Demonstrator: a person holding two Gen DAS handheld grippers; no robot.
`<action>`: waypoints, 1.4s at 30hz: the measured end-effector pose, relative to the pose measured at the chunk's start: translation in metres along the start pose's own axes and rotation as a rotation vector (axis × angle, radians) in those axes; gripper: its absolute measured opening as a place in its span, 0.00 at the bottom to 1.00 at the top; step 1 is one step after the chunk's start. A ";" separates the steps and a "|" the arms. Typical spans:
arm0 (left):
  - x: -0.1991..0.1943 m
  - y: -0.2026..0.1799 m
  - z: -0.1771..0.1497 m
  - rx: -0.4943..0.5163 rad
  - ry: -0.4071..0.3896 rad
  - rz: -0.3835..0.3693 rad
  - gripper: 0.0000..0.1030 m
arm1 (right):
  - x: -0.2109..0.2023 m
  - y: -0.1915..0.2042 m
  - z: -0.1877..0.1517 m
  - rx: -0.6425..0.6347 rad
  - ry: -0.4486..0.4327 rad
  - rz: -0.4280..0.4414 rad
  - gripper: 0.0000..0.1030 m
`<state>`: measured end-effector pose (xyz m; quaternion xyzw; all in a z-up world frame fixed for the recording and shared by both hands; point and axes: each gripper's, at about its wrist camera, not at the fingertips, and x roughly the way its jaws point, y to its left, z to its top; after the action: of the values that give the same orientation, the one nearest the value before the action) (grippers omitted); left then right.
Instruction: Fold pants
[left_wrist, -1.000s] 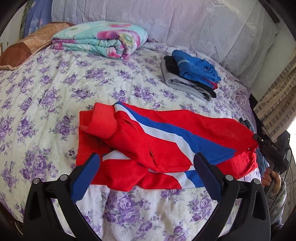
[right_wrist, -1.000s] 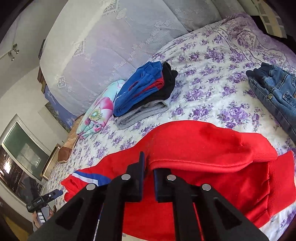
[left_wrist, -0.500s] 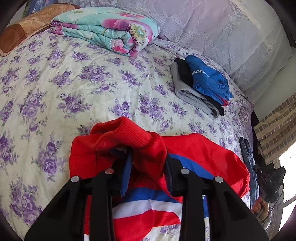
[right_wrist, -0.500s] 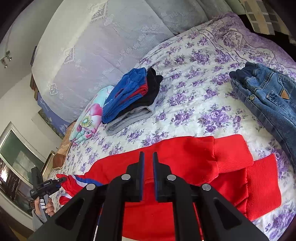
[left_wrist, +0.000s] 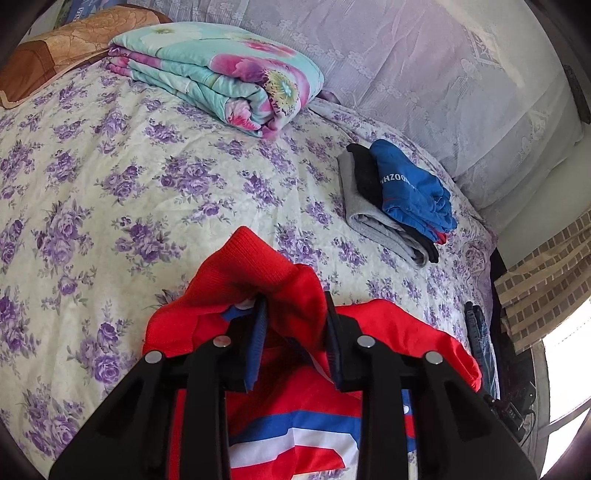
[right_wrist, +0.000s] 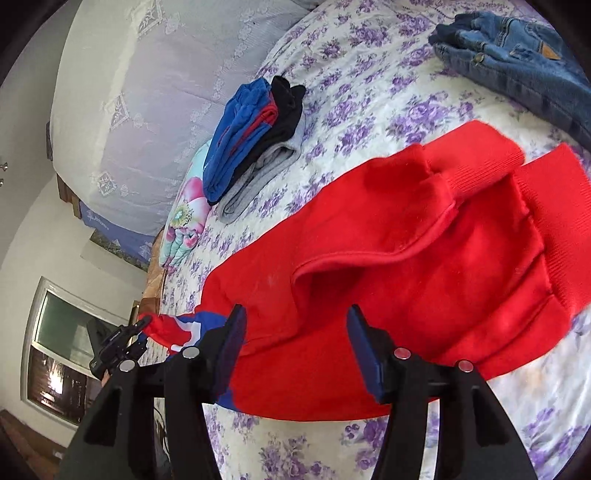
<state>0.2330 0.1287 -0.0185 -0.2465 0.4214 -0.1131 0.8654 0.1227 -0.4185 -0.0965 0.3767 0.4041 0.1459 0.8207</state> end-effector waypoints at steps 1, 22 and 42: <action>0.000 0.001 0.001 0.000 -0.001 0.000 0.27 | 0.007 0.001 0.005 -0.008 0.007 -0.007 0.56; -0.011 0.045 0.000 -0.057 0.009 0.121 0.81 | -0.007 0.012 0.055 -0.119 -0.138 -0.156 0.83; 0.001 0.052 -0.059 -0.077 0.008 0.130 0.88 | -0.050 -0.040 -0.046 0.117 -0.164 -0.064 0.94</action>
<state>0.1865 0.1532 -0.0777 -0.2511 0.4441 -0.0413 0.8591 0.0535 -0.4498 -0.1162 0.4214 0.3553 0.0645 0.8319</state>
